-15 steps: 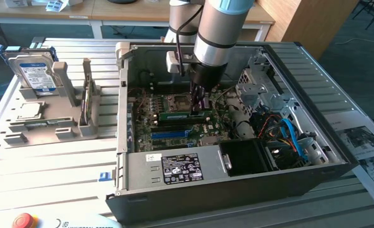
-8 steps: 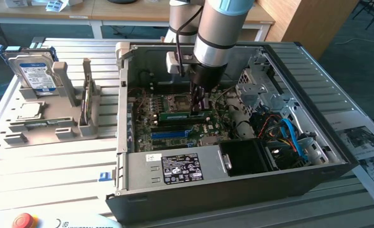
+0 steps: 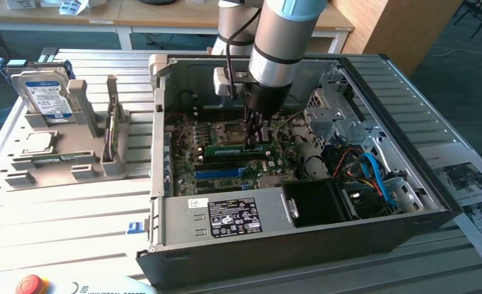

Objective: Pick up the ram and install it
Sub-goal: 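Insert the ram into the slot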

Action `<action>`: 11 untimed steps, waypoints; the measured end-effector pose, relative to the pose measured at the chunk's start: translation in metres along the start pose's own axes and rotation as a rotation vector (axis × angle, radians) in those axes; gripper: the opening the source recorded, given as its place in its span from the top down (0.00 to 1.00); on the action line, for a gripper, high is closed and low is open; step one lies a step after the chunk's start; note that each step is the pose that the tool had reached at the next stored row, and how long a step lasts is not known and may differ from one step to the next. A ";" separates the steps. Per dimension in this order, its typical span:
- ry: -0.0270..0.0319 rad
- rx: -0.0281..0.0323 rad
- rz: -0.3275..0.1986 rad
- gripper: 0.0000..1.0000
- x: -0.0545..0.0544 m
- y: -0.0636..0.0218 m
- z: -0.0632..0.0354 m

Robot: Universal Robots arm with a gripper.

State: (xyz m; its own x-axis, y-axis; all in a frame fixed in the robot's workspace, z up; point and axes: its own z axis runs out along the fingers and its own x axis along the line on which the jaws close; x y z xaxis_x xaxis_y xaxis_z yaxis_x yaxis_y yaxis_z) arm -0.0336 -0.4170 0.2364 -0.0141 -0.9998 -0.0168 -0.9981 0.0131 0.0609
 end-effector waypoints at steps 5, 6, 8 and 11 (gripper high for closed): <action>-0.0001 0.0000 0.000 0.88 0.000 -0.0001 0.0019; -0.0001 0.0000 0.000 0.88 0.000 -0.0001 0.0023; 0.0000 0.0000 0.000 0.88 0.000 -0.0002 0.0031; 0.0000 0.0000 0.000 0.88 0.000 -0.0002 0.0031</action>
State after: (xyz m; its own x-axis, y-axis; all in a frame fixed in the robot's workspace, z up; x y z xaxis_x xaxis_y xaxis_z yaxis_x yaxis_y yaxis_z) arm -0.0336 -0.4170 0.2332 -0.0141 -0.9998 -0.0168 -0.9981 0.0131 0.0609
